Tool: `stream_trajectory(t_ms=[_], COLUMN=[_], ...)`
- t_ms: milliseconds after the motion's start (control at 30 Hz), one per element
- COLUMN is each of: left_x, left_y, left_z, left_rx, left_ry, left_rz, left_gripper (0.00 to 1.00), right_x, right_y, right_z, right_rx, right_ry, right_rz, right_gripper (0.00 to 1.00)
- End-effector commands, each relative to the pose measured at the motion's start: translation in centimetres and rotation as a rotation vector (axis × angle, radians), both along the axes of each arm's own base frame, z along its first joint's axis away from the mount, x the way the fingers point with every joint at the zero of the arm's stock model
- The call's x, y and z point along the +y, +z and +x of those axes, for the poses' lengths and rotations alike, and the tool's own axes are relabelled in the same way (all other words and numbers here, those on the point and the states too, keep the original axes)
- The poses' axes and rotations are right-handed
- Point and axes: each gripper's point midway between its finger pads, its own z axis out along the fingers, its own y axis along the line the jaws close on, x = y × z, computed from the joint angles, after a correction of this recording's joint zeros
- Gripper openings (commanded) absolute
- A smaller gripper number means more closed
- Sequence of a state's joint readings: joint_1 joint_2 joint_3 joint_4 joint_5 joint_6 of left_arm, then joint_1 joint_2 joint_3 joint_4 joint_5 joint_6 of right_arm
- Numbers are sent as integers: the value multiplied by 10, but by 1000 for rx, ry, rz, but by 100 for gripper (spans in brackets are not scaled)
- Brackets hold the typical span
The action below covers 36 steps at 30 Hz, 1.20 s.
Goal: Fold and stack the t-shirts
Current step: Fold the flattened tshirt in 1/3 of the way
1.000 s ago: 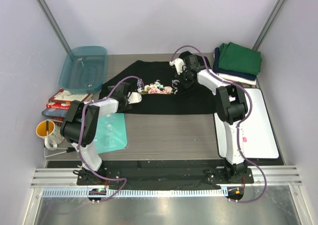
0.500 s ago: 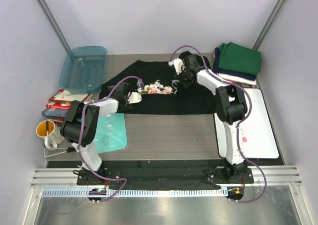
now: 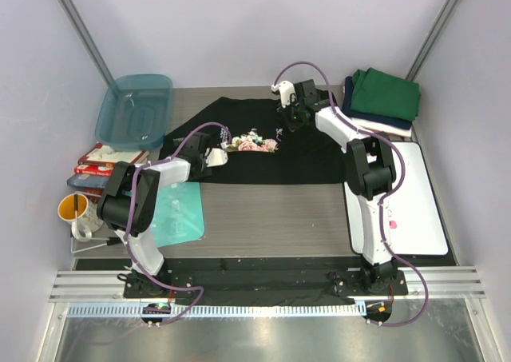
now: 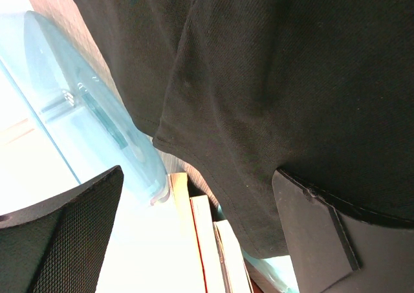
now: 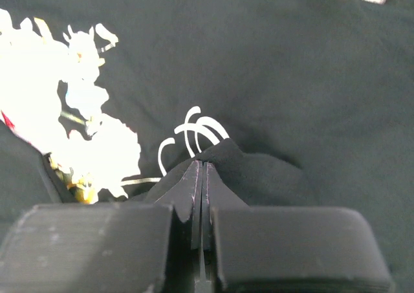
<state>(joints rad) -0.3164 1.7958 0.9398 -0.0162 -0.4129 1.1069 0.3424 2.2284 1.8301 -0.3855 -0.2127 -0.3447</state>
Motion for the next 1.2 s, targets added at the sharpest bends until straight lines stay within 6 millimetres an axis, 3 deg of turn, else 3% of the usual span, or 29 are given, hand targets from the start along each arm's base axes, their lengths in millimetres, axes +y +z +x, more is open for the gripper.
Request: stream_trajectory(t_ms=[0, 167, 267, 300, 400, 567, 667, 733, 900, 933, 967, 1033, 1067, 1100, 1133, 1167], left_x=[-9, -9, -9, -9, -8, -9, -10, -12, -18, -19, -20, -19, -19, -18, -18, -18], left_y=[-63, -61, -59, -59, -59, -56, -54, -50, -30, -27, -31, -25, -28, -27, -27, -29], left_z=[-51, -53, -54, -55, -54, -47, -43, -40, -37, -37, -44, -49, -56, -58, -61, -64], left_rx=[254, 256, 253, 256, 254, 221, 198, 168, 21, -9, -26, -56, -62, -59, -56, -53], left_ry=[-26, -24, -25, -26, -21, -12, -8, -12, -74, -88, -108, -152, -164, -175, -175, -180], left_rz=[-63, -51, -49, -46, -42, -46, -54, -67, -114, -122, -123, -90, -79, -67, -63, -60], left_gripper=[100, 100, 100, 100, 100, 100, 100, 100, 100, 100, 100, 100, 100, 100, 100, 100], right_x=[24, 29, 29, 25, 16, -11, -32, -46, -71, -83, -93, -105, -117, -119, -121, -125], right_y=[20, 13, 12, 12, 29, 67, 76, 76, 62, 57, 34, 40, 20, 15, 30, 15], right_z=[18, 21, 21, 23, 27, 38, 43, 40, -7, -16, -37, -57, -78, -89, -98, -117], right_rx=[-63, -66, -79, -87, -135, -221, -233, -226, -234, -231, -183, -216, -171, -165, -210, -172], right_ry=[-8, -9, -14, -32, -66, -145, -190, -198, -6, 2, 38, 135, 173, 211, 256, 301], right_rz=[83, 68, 40, 21, -14, -39, -39, -60, -278, -344, -405, -512, -578, -612, -653, -675], right_gripper=[1, 3, 28, 41, 53, 53, 45, 45, 53, 59, 64, 66, 70, 70, 71, 71])
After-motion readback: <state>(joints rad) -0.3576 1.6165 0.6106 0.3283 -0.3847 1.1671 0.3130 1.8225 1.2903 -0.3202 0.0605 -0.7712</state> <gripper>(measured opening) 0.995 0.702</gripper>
